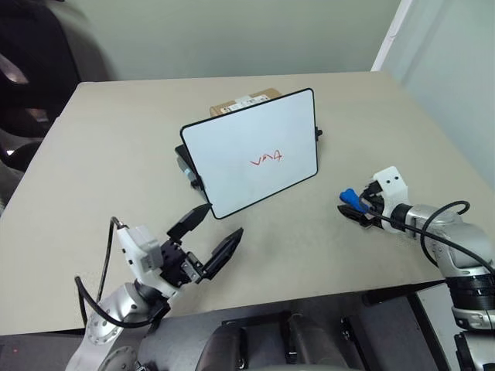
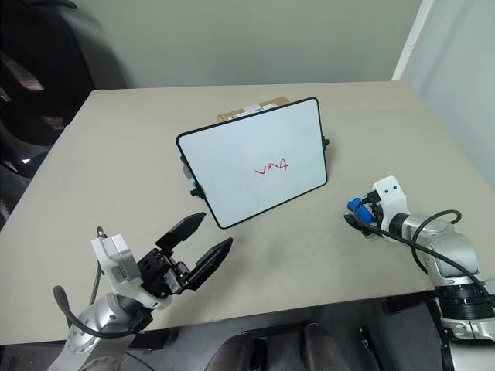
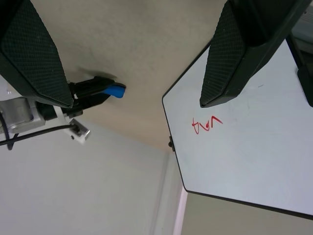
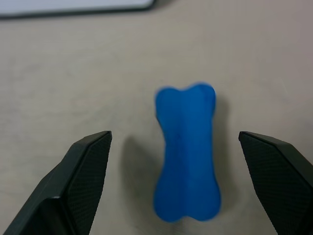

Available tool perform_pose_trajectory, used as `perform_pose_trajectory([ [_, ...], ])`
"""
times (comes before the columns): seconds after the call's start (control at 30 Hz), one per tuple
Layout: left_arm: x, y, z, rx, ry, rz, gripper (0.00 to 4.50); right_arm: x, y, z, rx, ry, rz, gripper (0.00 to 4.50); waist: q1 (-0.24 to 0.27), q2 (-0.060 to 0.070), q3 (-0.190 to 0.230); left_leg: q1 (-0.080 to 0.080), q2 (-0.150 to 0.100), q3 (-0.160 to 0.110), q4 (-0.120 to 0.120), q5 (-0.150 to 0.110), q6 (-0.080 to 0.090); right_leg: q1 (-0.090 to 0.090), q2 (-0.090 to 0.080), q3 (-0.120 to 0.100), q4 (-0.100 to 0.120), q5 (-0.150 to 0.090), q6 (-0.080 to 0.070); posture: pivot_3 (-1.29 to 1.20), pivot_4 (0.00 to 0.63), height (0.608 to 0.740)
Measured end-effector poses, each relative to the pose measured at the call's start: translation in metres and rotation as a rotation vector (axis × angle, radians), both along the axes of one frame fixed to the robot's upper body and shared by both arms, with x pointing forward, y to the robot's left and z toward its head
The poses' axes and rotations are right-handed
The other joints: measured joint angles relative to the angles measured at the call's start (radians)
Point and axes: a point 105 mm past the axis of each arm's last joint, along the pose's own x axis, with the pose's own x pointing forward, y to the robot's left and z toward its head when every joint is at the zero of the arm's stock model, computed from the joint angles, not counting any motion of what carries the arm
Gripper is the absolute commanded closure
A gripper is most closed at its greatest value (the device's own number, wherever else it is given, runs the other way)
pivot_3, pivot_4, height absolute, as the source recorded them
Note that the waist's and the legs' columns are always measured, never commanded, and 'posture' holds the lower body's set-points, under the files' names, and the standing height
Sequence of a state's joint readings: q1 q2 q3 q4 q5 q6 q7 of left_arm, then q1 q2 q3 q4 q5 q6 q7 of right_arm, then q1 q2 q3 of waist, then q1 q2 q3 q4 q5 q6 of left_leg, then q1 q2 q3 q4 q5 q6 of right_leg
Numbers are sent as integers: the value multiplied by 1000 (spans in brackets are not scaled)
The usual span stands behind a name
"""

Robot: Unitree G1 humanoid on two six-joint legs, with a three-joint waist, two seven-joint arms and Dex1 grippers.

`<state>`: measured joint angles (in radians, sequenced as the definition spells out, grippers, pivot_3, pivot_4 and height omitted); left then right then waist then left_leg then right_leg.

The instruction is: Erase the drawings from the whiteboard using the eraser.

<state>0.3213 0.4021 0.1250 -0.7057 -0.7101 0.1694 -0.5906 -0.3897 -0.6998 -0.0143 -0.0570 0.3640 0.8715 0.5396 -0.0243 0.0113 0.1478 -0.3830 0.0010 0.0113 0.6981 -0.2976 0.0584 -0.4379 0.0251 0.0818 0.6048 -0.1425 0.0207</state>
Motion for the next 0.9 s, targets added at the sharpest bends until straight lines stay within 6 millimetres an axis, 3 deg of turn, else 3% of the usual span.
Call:
perform_pose_trajectory([
  [0.1, 0, 1, 0, 0, 0, 5, 0, -1, -3, -3, -20, 15, -5, 633, 0, 0, 0, 0, 0, 0, 0, 0, 0, 0, 0, 0, 0, 0, 0, 0, 150, 740],
  [0.3, 0, 1, 1, 4, -3, 5, 0, -1, -2, -1, -28, 7, 3, 2748, 0, 0, 0, 0, 0, 0, 0, 0, 0, 0, 0, 0, 0, 0, 0, 0, 150, 740],
  [0.4, 1, 4, 3, 21, -17, 24, 0, -2, 5, 12, -26, -43, 30, 3698, -1, 0, 0, 0, 0, 0, 0, 0, 0, 0, 0, 0, 1, 0, 0, 0, 150, 740],
  [0.67, 21, 36, 5, 91, -46, 149, 0, -11, 46, 57, 42, -214, 178, 3698, -2, 0, 0, 0, 0, 0, 0, 0, 0, 0, 0, 0, 1, 0, 0, 0, 150, 740],
  [0.9, 19, 33, -3, 100, -19, 117, 0, -4, 75, 74, 92, -268, 235, 3698, -2, 0, 0, 0, 0, 0, 1, 0, 0, -2, 0, 0, 1, 1, -4, 0, 150, 740],
])
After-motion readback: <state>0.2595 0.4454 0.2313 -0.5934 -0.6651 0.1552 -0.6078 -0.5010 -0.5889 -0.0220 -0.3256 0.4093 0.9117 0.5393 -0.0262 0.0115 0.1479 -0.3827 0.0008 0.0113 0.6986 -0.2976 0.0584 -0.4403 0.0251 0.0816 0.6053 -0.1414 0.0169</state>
